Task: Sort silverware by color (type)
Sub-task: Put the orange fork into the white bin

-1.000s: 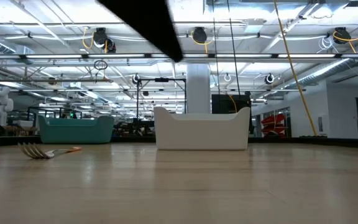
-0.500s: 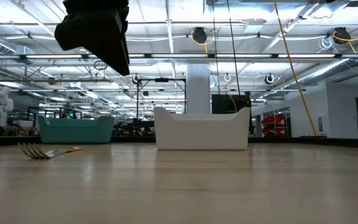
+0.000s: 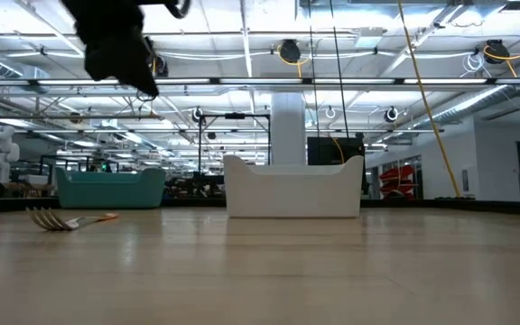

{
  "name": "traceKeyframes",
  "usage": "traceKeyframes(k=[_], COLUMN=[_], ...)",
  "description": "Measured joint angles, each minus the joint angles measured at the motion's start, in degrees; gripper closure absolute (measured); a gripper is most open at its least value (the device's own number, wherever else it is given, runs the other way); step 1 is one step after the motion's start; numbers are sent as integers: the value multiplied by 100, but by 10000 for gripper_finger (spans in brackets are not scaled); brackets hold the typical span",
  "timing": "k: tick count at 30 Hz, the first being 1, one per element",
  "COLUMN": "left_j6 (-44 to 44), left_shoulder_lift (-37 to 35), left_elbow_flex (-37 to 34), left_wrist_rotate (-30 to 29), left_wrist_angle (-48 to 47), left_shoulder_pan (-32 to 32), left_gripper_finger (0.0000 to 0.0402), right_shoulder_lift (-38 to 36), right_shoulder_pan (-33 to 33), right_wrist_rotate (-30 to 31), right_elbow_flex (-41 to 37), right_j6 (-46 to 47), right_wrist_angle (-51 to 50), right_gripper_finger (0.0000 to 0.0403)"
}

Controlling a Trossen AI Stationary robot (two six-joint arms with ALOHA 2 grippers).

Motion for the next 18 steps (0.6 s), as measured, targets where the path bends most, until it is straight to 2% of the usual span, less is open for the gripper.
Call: traceKeyframes(k=[4, 7, 11, 18], left_j6=[-1, -430, -1766, -2907], left_shoulder_lift=[-936, -1408, -1525, -1235], left_elbow_flex=[-1203, -1706, -1841, -1838], left_wrist_rotate=[572, 1128, 1622, 2130], left_wrist_angle=[1740, 2584, 2525, 2640], left_shoulder_pan=[8, 11, 7, 0], left_gripper_finger=[241, 241, 241, 241], right_shoulder_lift=[0, 0, 0, 0], right_shoulder_pan=[-1, -24, -39, -46], right_wrist_rotate=[9, 9, 11, 13], right_elbow_flex=[0, 0, 0, 0], right_j6=[-305, -488, -521, -852], right_wrist_angle=[158, 254, 255, 252], right_gripper_finger=[328, 328, 328, 328])
